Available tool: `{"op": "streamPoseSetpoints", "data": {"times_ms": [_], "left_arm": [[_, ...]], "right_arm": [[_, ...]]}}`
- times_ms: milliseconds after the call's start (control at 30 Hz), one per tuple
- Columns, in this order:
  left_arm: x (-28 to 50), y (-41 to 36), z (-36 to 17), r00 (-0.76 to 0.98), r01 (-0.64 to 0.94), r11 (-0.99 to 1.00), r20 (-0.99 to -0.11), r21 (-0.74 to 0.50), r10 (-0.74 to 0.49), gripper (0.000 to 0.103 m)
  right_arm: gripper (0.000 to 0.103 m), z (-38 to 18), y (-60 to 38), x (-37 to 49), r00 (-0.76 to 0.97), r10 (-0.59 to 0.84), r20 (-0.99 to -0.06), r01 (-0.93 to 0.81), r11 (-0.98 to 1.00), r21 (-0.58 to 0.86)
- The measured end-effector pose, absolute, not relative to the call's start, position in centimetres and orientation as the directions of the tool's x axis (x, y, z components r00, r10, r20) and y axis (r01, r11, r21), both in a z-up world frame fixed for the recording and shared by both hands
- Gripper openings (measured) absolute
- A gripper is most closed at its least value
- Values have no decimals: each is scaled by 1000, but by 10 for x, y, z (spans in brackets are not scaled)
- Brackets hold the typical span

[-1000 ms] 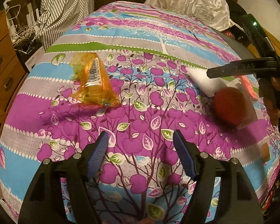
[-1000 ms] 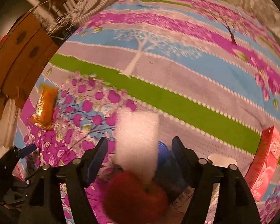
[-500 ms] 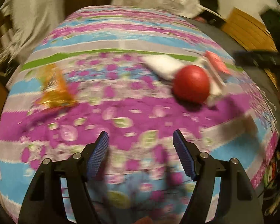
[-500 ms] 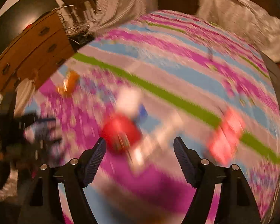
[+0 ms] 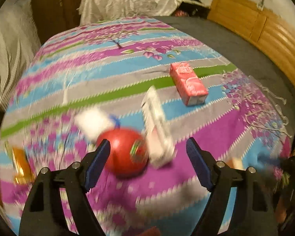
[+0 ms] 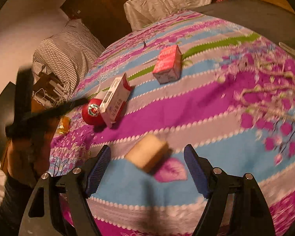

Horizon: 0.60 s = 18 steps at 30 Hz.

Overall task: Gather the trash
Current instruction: 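Grasp the white tube box with left tool while right tool grasps the beige sponge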

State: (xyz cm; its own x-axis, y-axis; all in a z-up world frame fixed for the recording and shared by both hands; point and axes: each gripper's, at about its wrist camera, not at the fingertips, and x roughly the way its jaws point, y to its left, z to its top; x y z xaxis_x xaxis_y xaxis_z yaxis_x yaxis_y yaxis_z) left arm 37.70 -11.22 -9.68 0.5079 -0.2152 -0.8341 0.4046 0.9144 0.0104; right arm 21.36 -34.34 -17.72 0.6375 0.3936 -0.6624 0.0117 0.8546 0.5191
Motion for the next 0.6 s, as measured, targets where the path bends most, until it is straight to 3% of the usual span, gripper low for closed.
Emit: {"op": "streamPoseSetpoints", "data": {"times_ms": [300,400,500,533,600], "left_arm": [[427,-162,-147,441,403,885,-897,233,35,74],[429,-161,-156,441,389,887,-896,250,60,53],[428,-161,-158,451,389,882,-890,266,69,27],[427,-160,-159,446,389,884,-893,258,64,21],[425,-162,-159,462,383,884,-884,268,68,20]], "right_arm": [[77,-192,-313,228,611,377,-697,46,861,506],[74,-195,-307,235,615,338,-712,75,874,479],[62,-198,-302,243,620,290,-729,101,892,440],[58,-199,-300,245,622,266,-737,117,899,423],[52,-201,-300,248,627,237,-743,134,906,402]]}}
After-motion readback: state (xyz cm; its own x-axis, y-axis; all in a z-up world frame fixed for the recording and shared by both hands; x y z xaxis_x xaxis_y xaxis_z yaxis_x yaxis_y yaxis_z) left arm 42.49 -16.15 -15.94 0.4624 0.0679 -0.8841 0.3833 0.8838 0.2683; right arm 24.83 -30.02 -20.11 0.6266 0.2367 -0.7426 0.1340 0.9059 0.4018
